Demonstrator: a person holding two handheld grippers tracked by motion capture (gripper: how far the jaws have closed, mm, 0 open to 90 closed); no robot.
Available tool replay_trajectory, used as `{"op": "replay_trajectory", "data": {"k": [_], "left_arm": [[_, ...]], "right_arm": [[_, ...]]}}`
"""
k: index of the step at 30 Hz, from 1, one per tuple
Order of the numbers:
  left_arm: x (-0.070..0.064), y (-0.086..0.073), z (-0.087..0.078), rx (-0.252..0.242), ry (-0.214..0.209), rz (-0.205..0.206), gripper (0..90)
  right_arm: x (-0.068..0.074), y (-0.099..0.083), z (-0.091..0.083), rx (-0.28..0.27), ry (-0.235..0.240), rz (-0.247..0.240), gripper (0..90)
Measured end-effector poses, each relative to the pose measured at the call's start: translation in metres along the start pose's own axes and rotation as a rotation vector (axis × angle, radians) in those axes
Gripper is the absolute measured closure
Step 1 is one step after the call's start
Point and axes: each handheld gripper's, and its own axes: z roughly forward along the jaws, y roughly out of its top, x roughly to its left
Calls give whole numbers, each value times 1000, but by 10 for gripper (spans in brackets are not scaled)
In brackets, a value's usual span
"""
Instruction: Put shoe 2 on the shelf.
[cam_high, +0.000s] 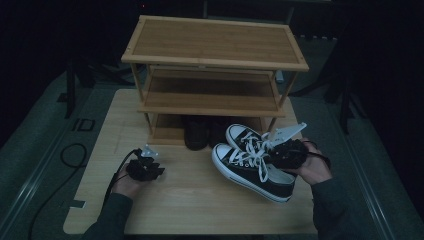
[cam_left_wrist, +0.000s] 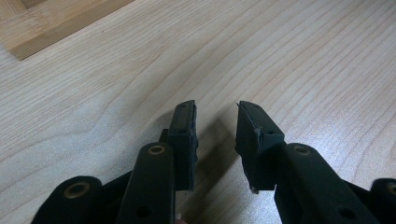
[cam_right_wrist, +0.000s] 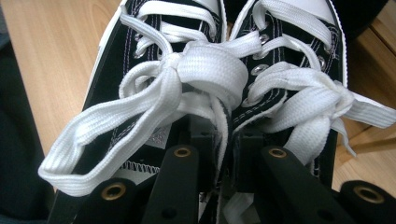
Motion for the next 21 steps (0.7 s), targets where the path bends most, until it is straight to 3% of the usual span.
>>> {"op": "replay_trajectory", "data": {"k": [6,21], "left_arm": [[0,0,0,0,0,0,686],[0,0,0,0,-4,-2,684]], "right_arm": [[-1,4,-2,-17,22,-22,825],[0,15,-11,-38,27,-63,825]]}}
